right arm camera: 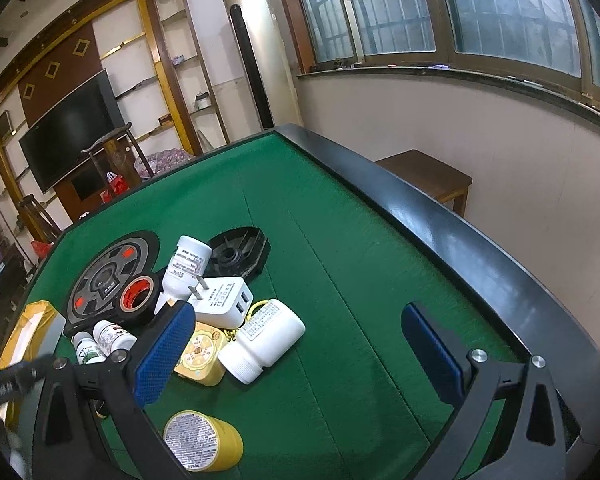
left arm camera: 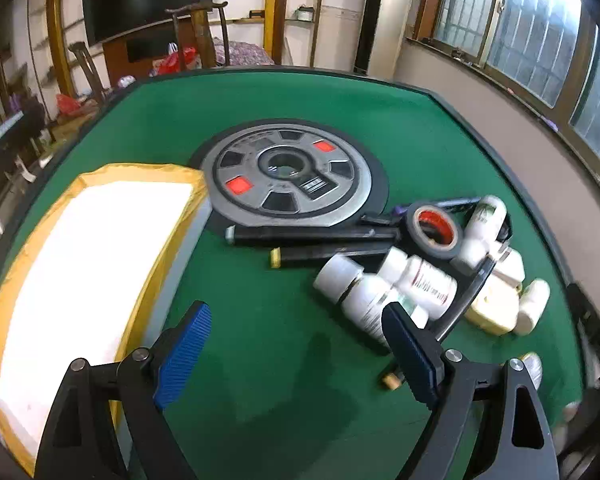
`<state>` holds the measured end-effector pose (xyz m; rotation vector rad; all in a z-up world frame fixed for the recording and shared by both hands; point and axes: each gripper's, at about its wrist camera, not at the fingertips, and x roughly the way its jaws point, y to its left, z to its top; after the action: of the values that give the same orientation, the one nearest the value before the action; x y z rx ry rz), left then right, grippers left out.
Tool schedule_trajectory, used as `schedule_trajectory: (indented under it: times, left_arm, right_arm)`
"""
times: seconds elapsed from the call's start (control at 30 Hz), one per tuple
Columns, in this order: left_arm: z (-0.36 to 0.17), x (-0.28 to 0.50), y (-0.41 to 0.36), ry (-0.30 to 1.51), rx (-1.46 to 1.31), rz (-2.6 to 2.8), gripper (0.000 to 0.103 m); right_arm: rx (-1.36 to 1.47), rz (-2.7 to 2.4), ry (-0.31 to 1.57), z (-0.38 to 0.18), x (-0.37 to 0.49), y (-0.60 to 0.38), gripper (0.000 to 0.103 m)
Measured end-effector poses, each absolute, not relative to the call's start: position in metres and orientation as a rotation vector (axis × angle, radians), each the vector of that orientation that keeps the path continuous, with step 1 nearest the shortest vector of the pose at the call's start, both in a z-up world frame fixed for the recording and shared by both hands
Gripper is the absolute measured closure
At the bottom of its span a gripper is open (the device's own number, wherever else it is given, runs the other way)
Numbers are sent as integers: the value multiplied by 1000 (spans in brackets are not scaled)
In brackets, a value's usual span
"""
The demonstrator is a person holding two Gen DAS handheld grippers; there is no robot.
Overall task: Organize rigid objects
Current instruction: 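Grasp the green-label white bottle with left tool while right tool grasps the yellow-rimmed tin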
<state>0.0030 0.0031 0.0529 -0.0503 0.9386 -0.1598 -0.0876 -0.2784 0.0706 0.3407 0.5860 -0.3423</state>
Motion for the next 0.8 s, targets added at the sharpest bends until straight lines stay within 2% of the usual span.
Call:
schedule_trajectory:
  times: [0.13,0.17,0.3,0.33,0.37,0.8]
  left_arm:
    - [46,16,-14,972,-59,-193,15]
    - [42,21,-19,989,-47,-187,24]
    - [35,27,-26,1020,-100,-229,40]
    - [34,26,-27,1022,-90,-232,50]
    - [33,23,-29,1034,-74,-246,54]
    - [19,27,-39,1059,-2,-261,54]
  right_arm:
    - [357,-335,595,69,-87,-281,0]
    - [356,-335,594,69,-87,-281,0]
    - [354,-336,595,69,-87,-281,0]
    - [355,-335,596,69,-87,-281,0]
    - [356,-333,596,69,-87,-281,0]
    - [360,-331,605,67,-85,-280,0]
